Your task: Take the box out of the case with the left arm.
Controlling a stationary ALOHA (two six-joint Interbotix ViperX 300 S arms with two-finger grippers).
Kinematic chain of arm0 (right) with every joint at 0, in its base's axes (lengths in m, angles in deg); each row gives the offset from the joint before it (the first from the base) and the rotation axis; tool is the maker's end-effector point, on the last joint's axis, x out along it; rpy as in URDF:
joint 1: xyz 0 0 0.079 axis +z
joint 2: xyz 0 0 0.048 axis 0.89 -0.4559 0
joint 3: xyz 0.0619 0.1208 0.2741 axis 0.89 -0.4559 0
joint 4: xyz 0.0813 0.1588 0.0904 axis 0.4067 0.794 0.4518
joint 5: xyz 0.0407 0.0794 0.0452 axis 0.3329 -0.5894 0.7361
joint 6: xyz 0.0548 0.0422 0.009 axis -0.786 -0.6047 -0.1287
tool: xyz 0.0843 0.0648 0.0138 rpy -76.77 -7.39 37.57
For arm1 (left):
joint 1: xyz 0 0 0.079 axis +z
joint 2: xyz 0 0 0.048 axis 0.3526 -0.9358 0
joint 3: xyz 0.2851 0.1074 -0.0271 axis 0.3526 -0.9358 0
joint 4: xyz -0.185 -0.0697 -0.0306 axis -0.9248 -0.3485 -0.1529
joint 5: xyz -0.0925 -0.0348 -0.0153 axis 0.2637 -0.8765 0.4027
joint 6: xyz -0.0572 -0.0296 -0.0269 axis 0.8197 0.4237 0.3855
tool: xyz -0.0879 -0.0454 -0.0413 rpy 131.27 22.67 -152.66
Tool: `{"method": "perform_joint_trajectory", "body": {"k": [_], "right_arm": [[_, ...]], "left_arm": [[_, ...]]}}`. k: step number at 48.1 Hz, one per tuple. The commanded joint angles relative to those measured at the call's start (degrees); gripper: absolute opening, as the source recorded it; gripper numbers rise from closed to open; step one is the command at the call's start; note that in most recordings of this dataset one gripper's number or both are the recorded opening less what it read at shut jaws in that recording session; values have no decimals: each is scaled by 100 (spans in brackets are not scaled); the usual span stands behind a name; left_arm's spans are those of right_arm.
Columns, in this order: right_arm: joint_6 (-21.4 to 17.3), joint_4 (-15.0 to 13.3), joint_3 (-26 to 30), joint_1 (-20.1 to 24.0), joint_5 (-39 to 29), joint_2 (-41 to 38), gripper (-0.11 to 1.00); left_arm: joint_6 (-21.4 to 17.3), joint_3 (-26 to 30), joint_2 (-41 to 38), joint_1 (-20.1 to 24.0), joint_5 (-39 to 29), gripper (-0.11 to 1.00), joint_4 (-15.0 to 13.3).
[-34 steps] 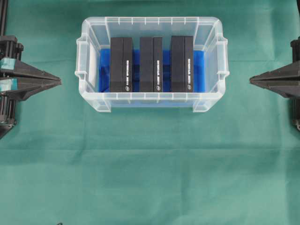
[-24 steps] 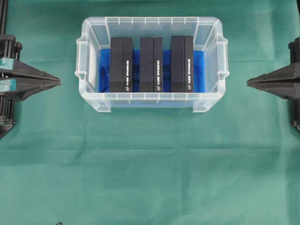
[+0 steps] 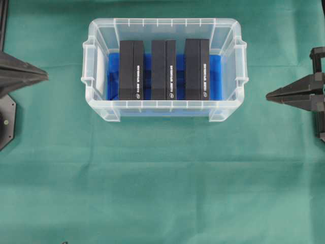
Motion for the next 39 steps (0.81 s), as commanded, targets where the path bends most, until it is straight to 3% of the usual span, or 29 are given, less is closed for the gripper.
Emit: {"method": "perform_joint_trajectory", "body": {"k": [1, 8, 22, 39], "right_arm": [[-9, 0, 123, -9, -123, -35, 0], [-18, 9, 158, -9, -185, -26, 0], [-26, 0, 193, -9, -589, -35, 0], [-185, 0, 352, -9, -1564, -114, 0]], "left_arm": [[-18, 492, -53, -18, -431, 2, 18], [-44, 817, -88, -18, -791, 2, 18], [105, 844, -105, -18, -1310, 2, 0], [1274, 1556, -114, -70, -4526, 2, -9]]}}
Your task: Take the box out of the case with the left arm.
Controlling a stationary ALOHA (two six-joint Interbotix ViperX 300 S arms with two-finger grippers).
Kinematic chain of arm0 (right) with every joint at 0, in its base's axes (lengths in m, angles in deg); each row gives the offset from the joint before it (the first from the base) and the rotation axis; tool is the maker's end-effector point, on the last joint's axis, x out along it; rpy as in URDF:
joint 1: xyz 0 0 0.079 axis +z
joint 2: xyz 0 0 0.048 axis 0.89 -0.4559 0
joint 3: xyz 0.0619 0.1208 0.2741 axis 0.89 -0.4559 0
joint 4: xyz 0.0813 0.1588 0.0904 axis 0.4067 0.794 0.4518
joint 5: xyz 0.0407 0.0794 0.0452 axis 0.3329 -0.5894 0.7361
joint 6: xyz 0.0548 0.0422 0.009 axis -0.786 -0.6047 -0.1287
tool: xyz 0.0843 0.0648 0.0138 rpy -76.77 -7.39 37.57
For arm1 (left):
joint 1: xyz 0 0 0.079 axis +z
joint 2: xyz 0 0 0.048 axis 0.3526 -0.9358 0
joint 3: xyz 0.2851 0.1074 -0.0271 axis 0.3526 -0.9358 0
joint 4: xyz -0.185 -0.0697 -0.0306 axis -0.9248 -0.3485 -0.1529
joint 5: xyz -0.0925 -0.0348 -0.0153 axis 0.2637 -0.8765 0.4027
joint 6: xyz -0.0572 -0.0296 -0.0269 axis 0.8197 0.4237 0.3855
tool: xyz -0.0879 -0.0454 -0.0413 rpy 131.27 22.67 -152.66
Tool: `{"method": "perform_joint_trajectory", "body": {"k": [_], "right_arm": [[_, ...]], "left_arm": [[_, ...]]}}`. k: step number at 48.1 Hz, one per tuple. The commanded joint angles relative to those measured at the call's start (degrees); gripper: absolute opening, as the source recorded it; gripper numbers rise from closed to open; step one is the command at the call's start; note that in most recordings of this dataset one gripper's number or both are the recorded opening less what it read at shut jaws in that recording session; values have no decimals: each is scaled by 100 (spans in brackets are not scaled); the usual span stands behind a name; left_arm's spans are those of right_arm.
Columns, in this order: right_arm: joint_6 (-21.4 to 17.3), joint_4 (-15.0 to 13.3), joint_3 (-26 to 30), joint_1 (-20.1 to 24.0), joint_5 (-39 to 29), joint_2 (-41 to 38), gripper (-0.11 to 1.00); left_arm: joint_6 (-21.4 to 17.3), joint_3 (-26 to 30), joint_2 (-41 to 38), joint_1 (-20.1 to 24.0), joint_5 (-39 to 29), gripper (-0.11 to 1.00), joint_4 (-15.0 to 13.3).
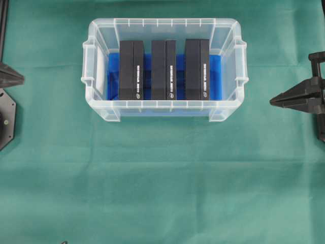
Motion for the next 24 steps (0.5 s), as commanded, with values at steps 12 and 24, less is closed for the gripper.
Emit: {"method": "perform_joint_trajectory", "body": {"k": [12, 24], "right_arm": [[-62, 0, 167, -9, -141, -105, 0], [-62, 0, 167, -9, -149, -123, 0]], "left_arm": [[492, 334, -53, -132, -1890, 2, 0], [870, 343, -53, -141, -2092, 2, -9]]}}
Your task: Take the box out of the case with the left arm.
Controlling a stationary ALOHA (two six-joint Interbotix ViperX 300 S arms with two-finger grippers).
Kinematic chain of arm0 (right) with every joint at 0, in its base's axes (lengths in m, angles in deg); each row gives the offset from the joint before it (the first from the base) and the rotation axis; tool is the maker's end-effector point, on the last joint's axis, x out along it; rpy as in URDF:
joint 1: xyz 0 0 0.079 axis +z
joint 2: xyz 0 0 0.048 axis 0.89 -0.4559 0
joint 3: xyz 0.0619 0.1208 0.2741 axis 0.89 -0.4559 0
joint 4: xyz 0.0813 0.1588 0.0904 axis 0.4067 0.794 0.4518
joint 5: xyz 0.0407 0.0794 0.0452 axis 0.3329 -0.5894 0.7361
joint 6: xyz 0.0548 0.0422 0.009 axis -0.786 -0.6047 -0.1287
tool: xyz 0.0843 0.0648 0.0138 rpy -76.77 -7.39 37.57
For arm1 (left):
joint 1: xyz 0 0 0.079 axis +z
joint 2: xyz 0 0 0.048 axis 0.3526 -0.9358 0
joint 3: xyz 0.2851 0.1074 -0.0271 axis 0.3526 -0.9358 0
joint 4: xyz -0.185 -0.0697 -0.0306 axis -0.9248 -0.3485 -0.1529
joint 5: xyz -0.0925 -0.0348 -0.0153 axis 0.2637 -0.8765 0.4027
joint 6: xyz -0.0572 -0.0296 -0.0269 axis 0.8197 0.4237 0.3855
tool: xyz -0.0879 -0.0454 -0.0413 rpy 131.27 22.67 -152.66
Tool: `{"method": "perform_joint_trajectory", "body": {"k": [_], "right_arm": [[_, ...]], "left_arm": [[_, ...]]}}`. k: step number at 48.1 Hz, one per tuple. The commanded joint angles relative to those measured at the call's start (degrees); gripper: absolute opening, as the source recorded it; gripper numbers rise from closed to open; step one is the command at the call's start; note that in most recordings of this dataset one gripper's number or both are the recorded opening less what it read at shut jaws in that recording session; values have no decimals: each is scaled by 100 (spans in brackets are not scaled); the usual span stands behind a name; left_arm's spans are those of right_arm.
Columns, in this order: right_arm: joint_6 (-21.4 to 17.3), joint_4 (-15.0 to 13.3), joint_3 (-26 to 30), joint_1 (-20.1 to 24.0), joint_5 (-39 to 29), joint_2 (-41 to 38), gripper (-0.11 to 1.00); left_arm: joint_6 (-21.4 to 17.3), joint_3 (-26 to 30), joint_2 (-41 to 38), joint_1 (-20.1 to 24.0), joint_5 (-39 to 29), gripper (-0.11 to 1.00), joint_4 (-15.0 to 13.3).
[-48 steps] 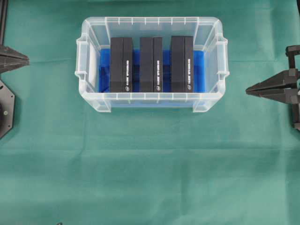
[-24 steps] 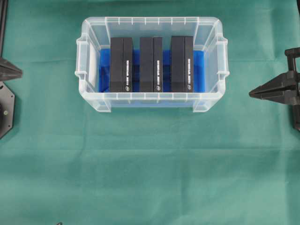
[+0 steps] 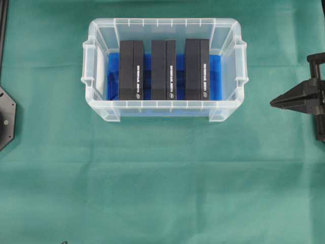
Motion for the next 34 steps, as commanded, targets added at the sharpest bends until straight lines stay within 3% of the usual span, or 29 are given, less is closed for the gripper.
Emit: {"method": "perform_joint_trajectory", "body": {"k": [1, 16, 20, 27, 34], "right_arm": [[-9, 0, 149, -18, 18, -44, 0], [-9, 0, 149, -9, -44, -44, 0], [-9, 0, 158, -9, -88, -53, 0], [-9, 0, 193, -9, -141, -44, 0], [-9, 0, 211, -9, -149, -53, 0]], "left_arm": [[105, 132, -53, -26, -18, 2, -9], [378, 132, -62, -97, -167, 2, -35], [642, 132, -88, -97, -149, 2, -35], [1556, 149, -422, -88, -158, 2, -35], [2962, 264, -932, -97, -246, 2, -26]]}}
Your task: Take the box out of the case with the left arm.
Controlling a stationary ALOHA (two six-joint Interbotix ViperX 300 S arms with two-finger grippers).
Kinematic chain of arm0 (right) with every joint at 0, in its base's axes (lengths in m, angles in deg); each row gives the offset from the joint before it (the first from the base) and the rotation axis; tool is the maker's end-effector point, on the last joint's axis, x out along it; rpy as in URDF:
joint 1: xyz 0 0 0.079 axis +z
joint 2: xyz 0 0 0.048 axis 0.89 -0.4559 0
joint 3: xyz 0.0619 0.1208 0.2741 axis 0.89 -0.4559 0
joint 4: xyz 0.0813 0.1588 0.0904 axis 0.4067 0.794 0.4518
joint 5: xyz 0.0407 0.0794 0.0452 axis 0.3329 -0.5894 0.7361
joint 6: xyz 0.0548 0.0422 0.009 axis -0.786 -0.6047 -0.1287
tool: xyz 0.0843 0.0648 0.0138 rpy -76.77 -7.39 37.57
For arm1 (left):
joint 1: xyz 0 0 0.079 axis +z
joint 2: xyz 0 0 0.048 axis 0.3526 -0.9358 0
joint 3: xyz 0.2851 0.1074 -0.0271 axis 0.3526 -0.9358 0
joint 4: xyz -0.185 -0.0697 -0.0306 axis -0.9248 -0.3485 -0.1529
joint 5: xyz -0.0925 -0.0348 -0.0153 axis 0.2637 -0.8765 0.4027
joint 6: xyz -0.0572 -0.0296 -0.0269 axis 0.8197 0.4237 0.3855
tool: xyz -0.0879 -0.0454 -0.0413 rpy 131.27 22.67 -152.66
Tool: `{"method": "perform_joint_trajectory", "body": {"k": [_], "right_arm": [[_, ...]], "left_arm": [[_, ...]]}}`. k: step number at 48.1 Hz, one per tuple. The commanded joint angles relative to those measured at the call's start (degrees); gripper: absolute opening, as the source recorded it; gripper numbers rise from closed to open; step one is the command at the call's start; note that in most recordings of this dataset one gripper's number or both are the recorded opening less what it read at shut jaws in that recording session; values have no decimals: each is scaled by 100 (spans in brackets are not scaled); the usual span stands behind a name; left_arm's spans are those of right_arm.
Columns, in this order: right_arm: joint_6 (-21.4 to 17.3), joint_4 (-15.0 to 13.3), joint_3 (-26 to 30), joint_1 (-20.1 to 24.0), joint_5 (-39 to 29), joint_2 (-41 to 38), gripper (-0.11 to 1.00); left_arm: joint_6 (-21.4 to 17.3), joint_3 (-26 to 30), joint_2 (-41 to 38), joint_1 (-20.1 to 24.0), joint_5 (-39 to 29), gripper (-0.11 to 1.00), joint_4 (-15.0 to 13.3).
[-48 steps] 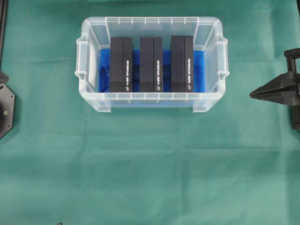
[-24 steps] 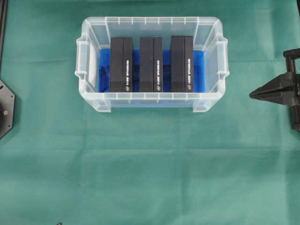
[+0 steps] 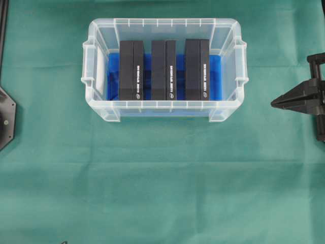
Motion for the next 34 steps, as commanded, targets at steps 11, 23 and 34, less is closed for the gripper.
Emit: {"method": "perform_joint_trajectory", "body": {"k": [11, 23, 34], "right_arm": [[-9, 0, 176, 0, 18, -44, 0], [-9, 0, 176, 0, -70, -88, 0], [-9, 0, 176, 0, -193, -97, 0]], "left_arm": [[2953, 527, -826, -18, -738, 2, 35], [4500, 729, -958, -105, -1441, 2, 35], [4500, 721, -967, -114, -1441, 2, 35]]}}
